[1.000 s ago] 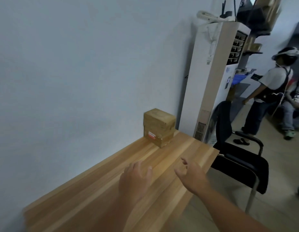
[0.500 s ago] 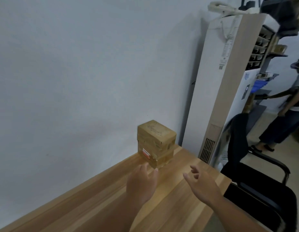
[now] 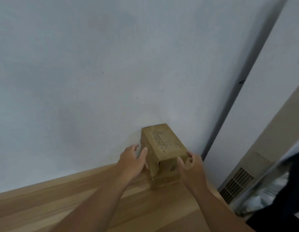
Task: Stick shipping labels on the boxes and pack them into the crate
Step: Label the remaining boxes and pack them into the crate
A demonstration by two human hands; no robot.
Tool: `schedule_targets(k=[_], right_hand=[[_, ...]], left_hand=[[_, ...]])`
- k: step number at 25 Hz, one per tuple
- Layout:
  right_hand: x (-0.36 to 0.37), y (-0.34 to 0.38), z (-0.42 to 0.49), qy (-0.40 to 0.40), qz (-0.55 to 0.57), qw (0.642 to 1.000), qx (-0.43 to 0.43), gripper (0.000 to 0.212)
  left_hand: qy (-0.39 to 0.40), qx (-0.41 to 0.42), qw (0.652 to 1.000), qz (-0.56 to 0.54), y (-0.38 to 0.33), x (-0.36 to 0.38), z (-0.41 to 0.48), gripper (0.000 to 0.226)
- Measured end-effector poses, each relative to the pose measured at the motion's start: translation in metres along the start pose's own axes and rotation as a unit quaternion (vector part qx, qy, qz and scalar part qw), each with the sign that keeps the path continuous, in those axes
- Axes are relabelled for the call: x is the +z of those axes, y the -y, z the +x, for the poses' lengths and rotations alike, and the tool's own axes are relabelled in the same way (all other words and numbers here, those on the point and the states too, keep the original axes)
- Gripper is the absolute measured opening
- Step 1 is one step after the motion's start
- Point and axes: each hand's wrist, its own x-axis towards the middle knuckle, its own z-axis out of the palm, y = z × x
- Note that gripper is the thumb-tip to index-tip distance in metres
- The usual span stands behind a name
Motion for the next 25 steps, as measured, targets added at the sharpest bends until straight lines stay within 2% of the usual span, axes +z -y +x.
schedule_targets(k=[6,8,11,14,19,21,25], right_hand=[[0.013,-0.027,0.105,0.066,0.049,0.996,0.020,0.060],[0.020,-0.038,0.124,0.130,0.031,0.990,0.054,0.063],[0.033,-0.054,0.131,0.216,0.061,0.970,0.092,0.053],[0.040,-0.059,0.128,0.212,0.112,0.967,0.090,0.045],[0.034,-0.039,0.118,0.187,0.131,0.970,0.079,0.034],[0.024,-0.025,0.110,0.167,0.140,0.974,0.063,0.035],[0.005,0.004,0.101,0.110,0.275,0.952,0.073,0.035]], left_hand=[[0.013,-0.038,0.999,0.003,-0.026,0.072,0.047,0.063],[0.027,-0.061,0.998,-0.013,-0.019,0.089,0.055,0.064],[0.054,-0.074,0.995,-0.043,-0.008,0.110,0.058,0.065],[0.050,-0.066,0.995,-0.064,-0.004,0.118,0.055,0.064],[0.030,-0.039,0.998,-0.037,-0.015,0.114,0.046,0.069],[0.003,-0.020,0.997,-0.071,-0.018,0.105,0.041,0.067],[-0.018,-0.002,0.983,-0.182,-0.020,0.081,0.023,0.064]])
